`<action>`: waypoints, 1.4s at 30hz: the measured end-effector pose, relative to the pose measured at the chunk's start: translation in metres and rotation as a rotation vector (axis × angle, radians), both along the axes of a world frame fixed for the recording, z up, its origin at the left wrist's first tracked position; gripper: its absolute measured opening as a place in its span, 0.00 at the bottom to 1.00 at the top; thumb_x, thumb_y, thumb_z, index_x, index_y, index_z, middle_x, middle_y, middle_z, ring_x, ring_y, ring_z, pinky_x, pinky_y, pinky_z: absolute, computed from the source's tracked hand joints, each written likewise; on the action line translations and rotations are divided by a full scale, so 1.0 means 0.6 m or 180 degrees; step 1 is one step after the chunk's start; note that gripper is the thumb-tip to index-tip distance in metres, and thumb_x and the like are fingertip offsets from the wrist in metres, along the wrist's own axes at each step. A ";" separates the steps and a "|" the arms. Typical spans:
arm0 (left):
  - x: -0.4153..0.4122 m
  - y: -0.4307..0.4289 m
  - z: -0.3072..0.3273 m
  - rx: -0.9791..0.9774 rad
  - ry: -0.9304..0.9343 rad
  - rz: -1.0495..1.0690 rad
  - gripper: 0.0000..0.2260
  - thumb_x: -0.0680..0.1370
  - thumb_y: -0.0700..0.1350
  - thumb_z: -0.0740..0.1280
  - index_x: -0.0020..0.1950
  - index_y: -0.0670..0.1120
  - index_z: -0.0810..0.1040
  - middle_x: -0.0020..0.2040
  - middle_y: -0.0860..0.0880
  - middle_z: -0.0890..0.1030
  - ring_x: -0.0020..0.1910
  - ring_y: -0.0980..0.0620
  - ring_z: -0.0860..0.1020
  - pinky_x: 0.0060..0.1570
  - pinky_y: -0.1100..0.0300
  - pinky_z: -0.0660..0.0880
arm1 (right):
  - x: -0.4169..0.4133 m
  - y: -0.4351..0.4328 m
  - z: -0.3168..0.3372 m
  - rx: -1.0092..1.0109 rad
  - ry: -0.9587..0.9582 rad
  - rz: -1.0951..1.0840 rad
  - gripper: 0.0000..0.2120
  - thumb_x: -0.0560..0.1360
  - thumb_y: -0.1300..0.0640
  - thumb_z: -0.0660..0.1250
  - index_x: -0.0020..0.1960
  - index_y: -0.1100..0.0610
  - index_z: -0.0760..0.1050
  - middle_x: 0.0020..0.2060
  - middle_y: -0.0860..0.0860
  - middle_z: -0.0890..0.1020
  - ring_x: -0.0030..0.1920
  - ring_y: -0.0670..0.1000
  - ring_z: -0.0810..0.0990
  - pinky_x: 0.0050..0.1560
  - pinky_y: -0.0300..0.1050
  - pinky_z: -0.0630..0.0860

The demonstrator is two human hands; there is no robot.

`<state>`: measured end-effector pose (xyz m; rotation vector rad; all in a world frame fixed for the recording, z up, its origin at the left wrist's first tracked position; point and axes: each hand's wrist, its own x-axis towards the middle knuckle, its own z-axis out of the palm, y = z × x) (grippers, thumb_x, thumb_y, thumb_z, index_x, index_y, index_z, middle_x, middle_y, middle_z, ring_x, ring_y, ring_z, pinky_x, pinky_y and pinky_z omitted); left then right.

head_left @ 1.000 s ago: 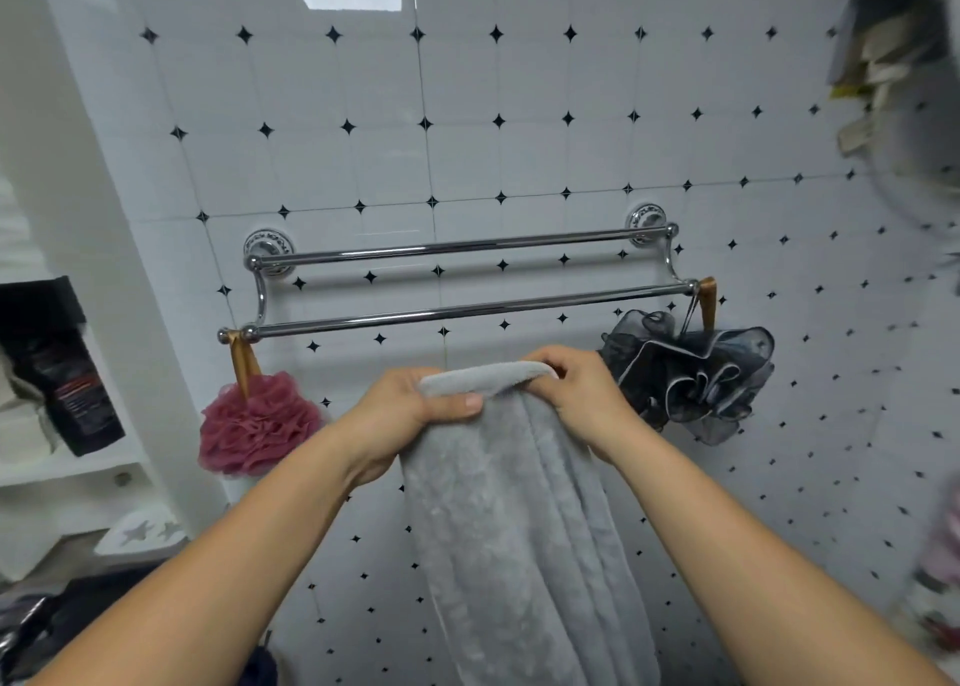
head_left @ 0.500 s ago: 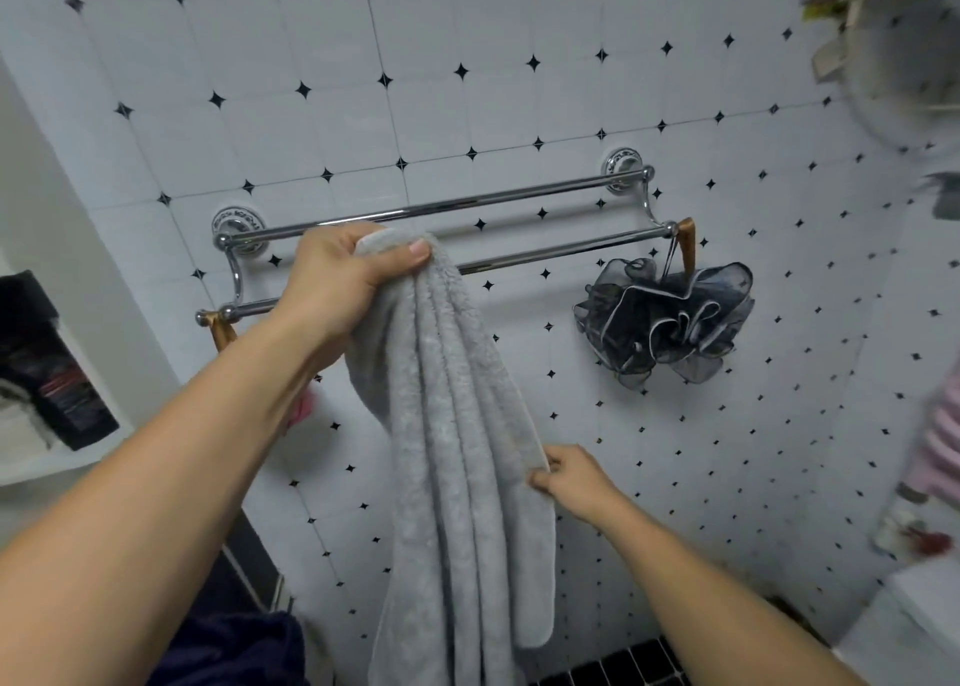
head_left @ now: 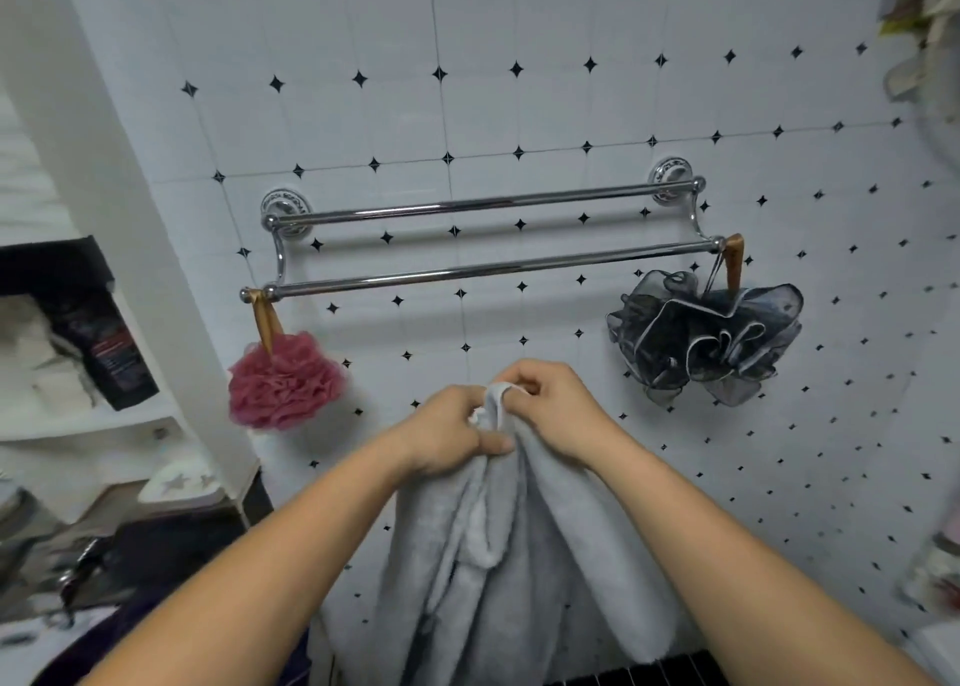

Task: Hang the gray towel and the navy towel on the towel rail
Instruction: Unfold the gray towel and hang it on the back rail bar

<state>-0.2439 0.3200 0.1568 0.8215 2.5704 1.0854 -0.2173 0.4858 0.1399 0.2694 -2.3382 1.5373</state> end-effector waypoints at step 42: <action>-0.048 -0.047 0.020 0.2229 -0.2433 0.2355 0.05 0.79 0.39 0.64 0.45 0.39 0.77 0.32 0.41 0.83 0.25 0.48 0.81 0.23 0.56 0.78 | 0.050 0.056 -0.052 -0.3366 -0.1369 -0.0421 0.27 0.70 0.74 0.68 0.67 0.71 0.67 0.61 0.68 0.77 0.53 0.61 0.80 0.51 0.55 0.81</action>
